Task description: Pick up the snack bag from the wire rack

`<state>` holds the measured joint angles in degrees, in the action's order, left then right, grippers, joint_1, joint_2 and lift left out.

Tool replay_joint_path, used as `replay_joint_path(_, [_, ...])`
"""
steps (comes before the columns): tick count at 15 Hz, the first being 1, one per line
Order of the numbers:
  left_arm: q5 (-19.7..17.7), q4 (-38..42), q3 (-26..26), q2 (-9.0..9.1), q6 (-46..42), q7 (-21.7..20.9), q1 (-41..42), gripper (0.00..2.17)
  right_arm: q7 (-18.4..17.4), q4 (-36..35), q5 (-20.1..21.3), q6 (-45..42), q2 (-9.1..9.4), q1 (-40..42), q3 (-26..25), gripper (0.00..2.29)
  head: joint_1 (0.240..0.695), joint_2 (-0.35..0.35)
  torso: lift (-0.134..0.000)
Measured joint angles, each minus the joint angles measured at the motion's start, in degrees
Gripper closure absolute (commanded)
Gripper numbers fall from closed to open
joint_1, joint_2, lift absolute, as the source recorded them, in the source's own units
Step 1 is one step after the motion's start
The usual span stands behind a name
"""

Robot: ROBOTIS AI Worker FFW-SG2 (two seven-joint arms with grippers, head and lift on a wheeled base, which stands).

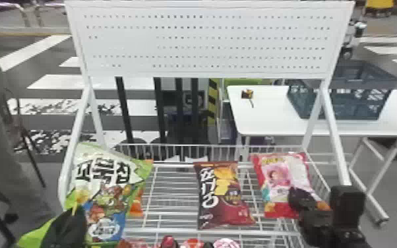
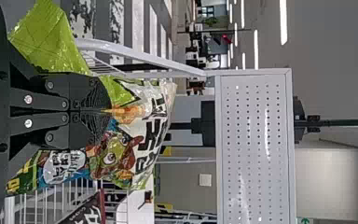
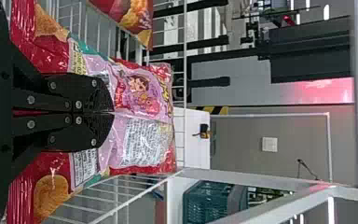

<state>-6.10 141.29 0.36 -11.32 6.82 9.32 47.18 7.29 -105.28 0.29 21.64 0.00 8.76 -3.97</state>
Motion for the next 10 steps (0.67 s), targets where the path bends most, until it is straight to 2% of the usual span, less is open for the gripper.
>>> replay_joint_path(6, [0.29,0.13,-0.42,0.11,0.00,0.00,0.08,1.64,-0.16,-18.34,-4.92,-4.09,0.00,14.60,1.61,2.22,0.499,0.000,0.000])
replay_joint_path(10, [0.30,0.13,-0.52,-0.06,0.00,0.09,-0.12,1.64,-0.42,-23.56,-7.02,-12.05,0.00,24.55,1.76,2.22,0.499,0.000,0.000])
